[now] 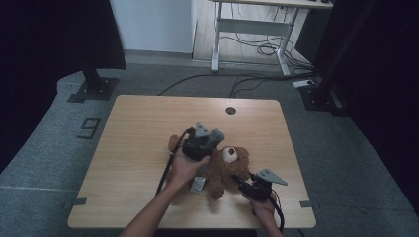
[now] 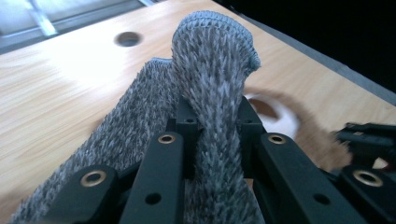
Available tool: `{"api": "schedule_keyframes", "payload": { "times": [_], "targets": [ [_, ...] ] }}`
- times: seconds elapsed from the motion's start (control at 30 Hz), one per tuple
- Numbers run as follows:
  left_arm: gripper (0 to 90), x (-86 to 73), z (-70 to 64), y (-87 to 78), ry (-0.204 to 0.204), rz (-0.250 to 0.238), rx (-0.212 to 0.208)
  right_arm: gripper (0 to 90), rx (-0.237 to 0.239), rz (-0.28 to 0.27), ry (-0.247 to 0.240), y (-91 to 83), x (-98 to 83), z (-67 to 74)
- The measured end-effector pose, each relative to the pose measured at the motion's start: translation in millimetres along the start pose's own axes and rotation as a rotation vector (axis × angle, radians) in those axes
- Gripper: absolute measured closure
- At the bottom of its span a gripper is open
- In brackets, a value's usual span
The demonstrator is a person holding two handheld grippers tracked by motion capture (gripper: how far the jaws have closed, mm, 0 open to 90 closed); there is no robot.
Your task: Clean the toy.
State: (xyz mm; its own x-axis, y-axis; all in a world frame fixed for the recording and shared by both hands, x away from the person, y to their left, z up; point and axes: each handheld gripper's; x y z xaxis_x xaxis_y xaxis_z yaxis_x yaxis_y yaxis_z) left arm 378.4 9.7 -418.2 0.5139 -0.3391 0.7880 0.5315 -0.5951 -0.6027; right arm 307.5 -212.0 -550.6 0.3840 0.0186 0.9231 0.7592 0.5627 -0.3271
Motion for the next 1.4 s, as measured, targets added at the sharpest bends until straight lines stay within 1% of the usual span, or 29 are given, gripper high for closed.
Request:
{"api": "schedule_keyframes", "payload": {
  "times": [0.03, 0.07, 0.13, 0.17, 0.2, 0.23, 0.3, 0.33, 0.37, 0.4, 0.43, 0.47, 0.5, 0.53, 0.6, 0.63, 0.73, 0.83, 0.9, 0.97, 1.0, 1.07, 1.1, 1.17, 1.23, 1.27, 1.37, 1.4],
  "targets": [
    [76.7, 1.7, -6.0, 8.7, 0.003, 0.019, -0.019, 51.0, 0.0, 0.0, -0.001, -0.1, 0.0, 0.0],
    [76.6, 2.0, -12.8, 19.2, 0.011, 0.042, -0.028, 51.0, 0.0, 0.001, -0.002, -0.2, -0.1, 0.0],
    [76.6, -0.8, -20.0, 31.8, 0.022, 0.066, -0.026, 51.0, 0.001, 0.002, -0.002, -0.5, -0.2, 0.1],
    [76.6, -2.7, -22.3, 35.6, 0.038, 0.061, -0.006, 51.0, -0.001, 0.004, 0.0, -0.6, -0.2, 0.1],
    [76.6, -3.6, -22.8, 36.9, 0.043, 0.055, 0.005, 51.0, -0.004, 0.007, 0.005, -0.5, -0.2, -0.5],
    [76.7, -3.8, -21.2, 36.6, 0.037, 0.057, 0.006, 51.0, -0.002, 0.007, 0.013, -0.6, -0.2, -1.2],
    [76.7, -5.2, -16.5, 34.1, 0.019, 0.063, 0.013, 51.0, -0.005, 0.006, 0.005, -0.3, 0.0, -0.4],
    [76.8, -6.1, -14.6, 33.2, 0.026, 0.074, 0.034, 51.1, -0.01, 0.007, -0.003, -0.2, -0.1, 0.9],
    [76.9, -8.3, -12.0, 32.8, 0.049, 0.091, 0.081, 51.3, -0.014, 0.007, -0.003, -0.1, -0.1, 1.7],
    [77.1, -13.3, -6.1, 33.9, 0.068, 0.125, 0.131, 51.4, -0.016, 0.007, -0.004, -0.3, -0.2, 2.0],
    [77.1, -18.6, 1.8, 33.7, 0.041, 0.13, 0.119, 51.4, -0.016, 0.009, -0.006, -0.7, -0.4, 2.1],
    [77.3, -23.3, 9.7, 31.7, -0.011, 0.116, 0.092, 51.4, -0.015, 0.012, -0.008, -0.9, -0.5, 2.7],
    [77.4, -26.5, 16.3, 27.9, -0.041, 0.106, 0.078, 51.4, -0.016, 0.014, -0.013, -0.8, -0.5, 3.5],
    [77.5, -28.5, 21.4, 23.7, -0.052, 0.1, 0.073, 51.4, -0.019, 0.014, -0.022, -0.7, -0.6, 4.6],
    [77.5, -29.8, 27.1, 17.2, -0.063, 0.096, 0.069, 51.6, -0.027, 0.019, -0.024, 0.1, -0.7, 6.8],
    [77.4, -29.6, 29.9, 13.6, -0.057, 0.098, 0.074, 51.7, -0.029, 0.024, -0.023, 0.5, -0.6, 7.7],
    [77.3, -28.9, 39.5, 3.2, -0.057, 0.096, 0.101, 51.9, -0.036, 0.026, -0.022, 1.9, -0.5, 9.0],
    [77.3, -30.6, 54.1, -8.1, -0.077, 0.093, 0.132, 51.9, -0.031, 0.03, -0.022, 1.2, -0.6, 8.2],
    [77.3, -34.4, 65.3, -15.4, -0.095, 0.089, 0.157, 51.9, -0.03, 0.029, -0.02, 1.3, -0.7, 8.2],
    [77.4, -42.3, 78.8, -22.5, -0.123, 0.092, 0.185, 51.9, -0.03, 0.029, -0.019, 1.1, -0.7, 8.1],
    [77.4, -45.7, 83.2, -24.2, -0.13, 0.094, 0.194, 51.9, -0.031, 0.03, -0.021, 0.9, -0.7, 8.1],
    [77.4, -58.0, 95.9, -27.9, -0.158, 0.102, 0.22, 52.0, -0.032, 0.027, -0.022, 1.1, -0.7, 8.3],
    [77.4, -63.9, 101.5, -28.6, -0.173, 0.107, 0.227, 51.9, -0.032, 0.028, -0.022, 1.0, -0.7, 8.2],
    [77.5, -74.3, 110.2, -29.4, -0.204, 0.113, 0.224, 52.0, -0.03, 0.026, -0.018, 1.2, -0.7, 8.2],
    [77.5, -82.8, 117.1, -31.8, -0.234, 0.1, 0.219, 51.9, -0.031, 0.025, -0.018, 1.3, -0.7, 8.3],
    [77.4, -85.3, 119.2, -33.2, -0.235, 0.099, 0.224, 52.0, -0.031, 0.025, -0.018, 1.3, -0.7, 8.3],
    [77.4, -90.6, 124.3, -38.5, -0.22, 0.109, 0.25, 51.9, -0.032, 0.027, -0.018, 1.1, -0.7, 8.4],
    [77.4, -92.1, 126.8, -40.7, -0.224, 0.112, 0.252, 51.9, -0.032, 0.026, -0.018, 1.0, -0.8, 8.6]
  ]
}}
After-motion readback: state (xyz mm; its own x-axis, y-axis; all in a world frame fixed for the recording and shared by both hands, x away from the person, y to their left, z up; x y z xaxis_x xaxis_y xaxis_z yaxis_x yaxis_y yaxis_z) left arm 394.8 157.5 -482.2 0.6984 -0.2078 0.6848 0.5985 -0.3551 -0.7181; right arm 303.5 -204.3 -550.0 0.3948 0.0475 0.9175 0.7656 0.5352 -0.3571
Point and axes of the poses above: each handheld gripper's, and its own axes: y roughly forward along the jaws, x roughly out of its top, z roughly to its left, and after that the axes turned 4 degrees about -y, right-handed
